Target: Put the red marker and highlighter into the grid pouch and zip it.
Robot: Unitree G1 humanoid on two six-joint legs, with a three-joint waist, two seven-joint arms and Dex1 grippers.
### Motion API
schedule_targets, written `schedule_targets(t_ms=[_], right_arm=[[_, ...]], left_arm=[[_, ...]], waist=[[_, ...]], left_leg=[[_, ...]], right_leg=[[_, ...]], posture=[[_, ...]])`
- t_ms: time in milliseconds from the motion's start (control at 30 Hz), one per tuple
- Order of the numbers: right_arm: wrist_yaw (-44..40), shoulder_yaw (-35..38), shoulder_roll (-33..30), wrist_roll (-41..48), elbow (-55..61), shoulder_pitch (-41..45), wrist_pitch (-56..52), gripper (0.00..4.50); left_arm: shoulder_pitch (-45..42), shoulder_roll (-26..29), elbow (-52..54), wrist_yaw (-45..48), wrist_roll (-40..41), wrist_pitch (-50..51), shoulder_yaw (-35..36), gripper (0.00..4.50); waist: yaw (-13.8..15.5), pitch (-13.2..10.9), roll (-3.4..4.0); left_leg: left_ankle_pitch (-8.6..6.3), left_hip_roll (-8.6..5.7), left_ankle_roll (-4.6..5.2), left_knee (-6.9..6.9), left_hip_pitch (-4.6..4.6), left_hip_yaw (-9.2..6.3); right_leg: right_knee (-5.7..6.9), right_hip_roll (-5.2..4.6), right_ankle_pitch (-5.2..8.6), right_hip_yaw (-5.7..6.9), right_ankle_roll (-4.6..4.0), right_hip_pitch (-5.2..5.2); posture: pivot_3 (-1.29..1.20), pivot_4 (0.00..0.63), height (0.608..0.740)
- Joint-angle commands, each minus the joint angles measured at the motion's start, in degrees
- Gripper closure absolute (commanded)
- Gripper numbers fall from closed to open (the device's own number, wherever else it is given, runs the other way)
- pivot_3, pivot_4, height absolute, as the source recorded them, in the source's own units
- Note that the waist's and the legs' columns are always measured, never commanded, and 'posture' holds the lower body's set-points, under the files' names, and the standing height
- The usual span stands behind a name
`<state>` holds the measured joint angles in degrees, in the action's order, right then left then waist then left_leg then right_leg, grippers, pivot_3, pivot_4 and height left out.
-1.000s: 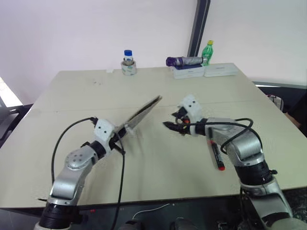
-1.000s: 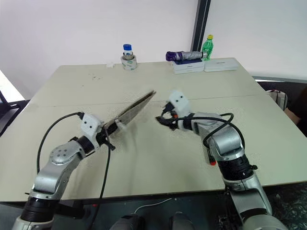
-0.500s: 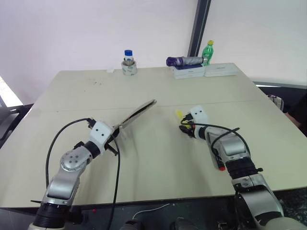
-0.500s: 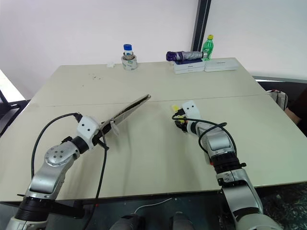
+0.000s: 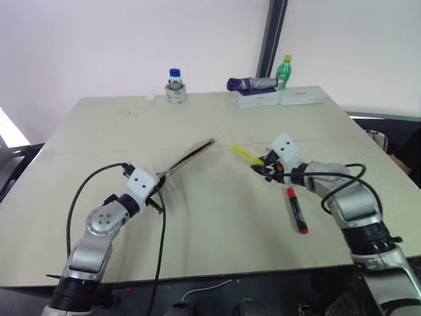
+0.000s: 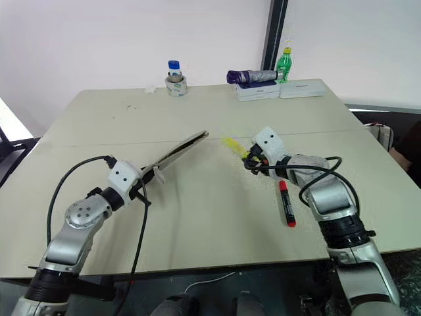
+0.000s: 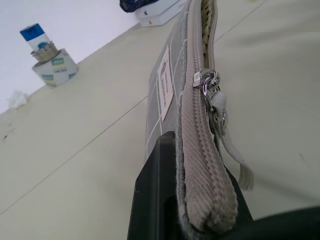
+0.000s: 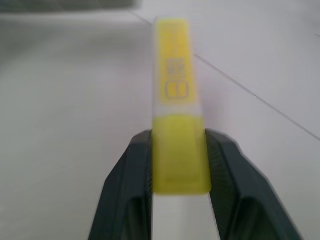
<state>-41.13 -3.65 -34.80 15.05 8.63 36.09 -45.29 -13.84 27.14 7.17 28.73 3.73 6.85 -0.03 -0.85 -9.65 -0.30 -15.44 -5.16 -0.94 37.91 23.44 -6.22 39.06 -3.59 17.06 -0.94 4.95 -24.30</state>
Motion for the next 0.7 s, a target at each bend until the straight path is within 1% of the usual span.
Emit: schedule_targets(t_ms=[33,367,700], right_arm=[[-0.9,1.9,0.2,4.3,6.8,1.1,-3.8,3.61],[2.4,-1.8,4.1,4.3,6.1,3.1,-6.7,3.61],[1.6,-4.0,3.1,3.9,6.1,3.1,-7.4,3.61]], left_arm=[[-0.8,0.2,0.6,0.2,-0.3,-1.8,0.2,4.5],[-0.3,-0.2,1.4,0.8,-0.4,-2.9,-1.1,4.5],[0.0,0.0,1.8,1.5,-0.9,-4.0,-0.9,4.5]], waist=[[0.2,0.0,0.0],[0.3,0.0,0.0],[0.3,0.0,0.0]], left_leg=[[0.0,0.0,0.0,0.0,0.0,-0.01],[0.0,-0.02,-0.01,0.04,0.0,0.0],[0.0,-0.02,0.0,0.04,0.0,0.0]], right_leg=[[0.0,0.0,0.0,0.01,0.0,0.0],[-0.01,-0.03,0.0,0.0,0.0,0.02],[-0.01,-0.03,0.0,0.0,0.0,0.02]], posture=[[0.0,0.15,0.74],[0.0,0.15,0.74],[0.0,0.15,0.74]])
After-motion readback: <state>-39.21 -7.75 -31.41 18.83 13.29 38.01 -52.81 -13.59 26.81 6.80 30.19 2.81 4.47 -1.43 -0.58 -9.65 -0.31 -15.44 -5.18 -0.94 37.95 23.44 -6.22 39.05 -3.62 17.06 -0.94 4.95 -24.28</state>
